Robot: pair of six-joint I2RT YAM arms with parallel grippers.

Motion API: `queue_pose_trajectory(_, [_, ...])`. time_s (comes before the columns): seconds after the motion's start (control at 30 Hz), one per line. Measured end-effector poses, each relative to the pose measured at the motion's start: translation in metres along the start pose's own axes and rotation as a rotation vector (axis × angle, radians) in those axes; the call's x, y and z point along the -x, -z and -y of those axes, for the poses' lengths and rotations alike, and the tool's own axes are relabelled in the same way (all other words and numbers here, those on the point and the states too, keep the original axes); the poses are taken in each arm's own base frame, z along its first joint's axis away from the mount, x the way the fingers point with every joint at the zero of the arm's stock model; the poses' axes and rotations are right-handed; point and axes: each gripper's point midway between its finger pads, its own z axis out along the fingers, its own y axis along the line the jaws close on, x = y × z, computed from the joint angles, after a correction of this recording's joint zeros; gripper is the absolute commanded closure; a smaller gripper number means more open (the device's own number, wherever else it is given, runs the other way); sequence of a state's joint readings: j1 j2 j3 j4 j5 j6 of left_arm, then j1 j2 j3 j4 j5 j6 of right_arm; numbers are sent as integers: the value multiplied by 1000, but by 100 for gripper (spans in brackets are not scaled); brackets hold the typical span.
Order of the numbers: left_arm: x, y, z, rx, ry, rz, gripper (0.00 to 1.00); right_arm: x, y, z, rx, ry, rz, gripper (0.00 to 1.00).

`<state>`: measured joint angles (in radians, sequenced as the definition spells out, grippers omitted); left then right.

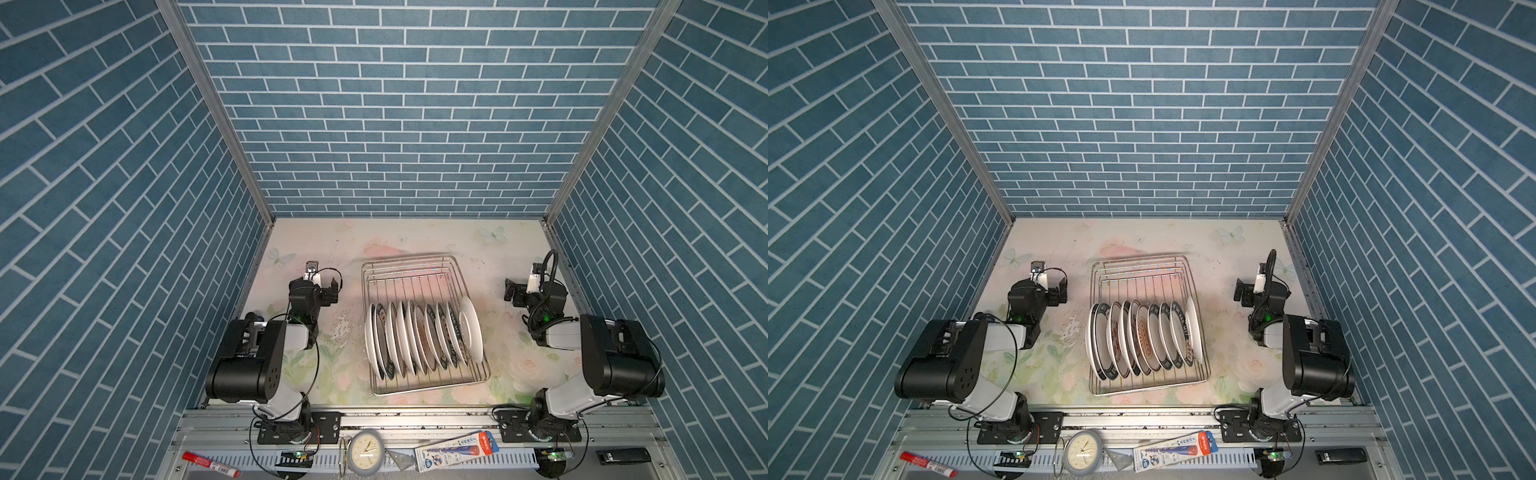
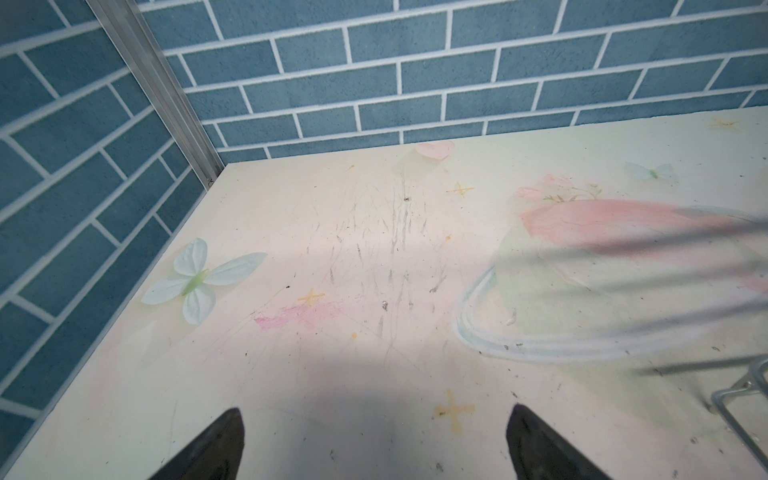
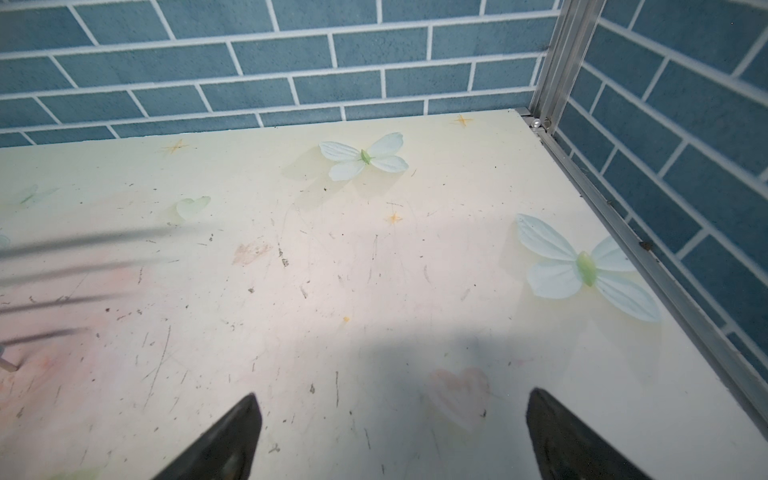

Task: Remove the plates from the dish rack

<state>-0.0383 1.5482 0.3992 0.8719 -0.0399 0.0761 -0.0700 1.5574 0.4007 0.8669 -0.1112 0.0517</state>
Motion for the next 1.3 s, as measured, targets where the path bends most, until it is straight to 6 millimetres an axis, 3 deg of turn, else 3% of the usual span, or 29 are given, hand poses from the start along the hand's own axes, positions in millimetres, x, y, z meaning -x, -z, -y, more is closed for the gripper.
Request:
queue_pose_trajectory(0.83, [0,0,0,0,0,0,1,0,0,0,0,0,0,1])
queue_pose_trajectory(1.13, [-2,1,-3,13,0,-14,1,-4,1,8,-52,-2,-18,1])
queue_pose_trajectory(1.3, [8,9,-9,41,-1,-24,1,11,8,14,-90,-2,19,1])
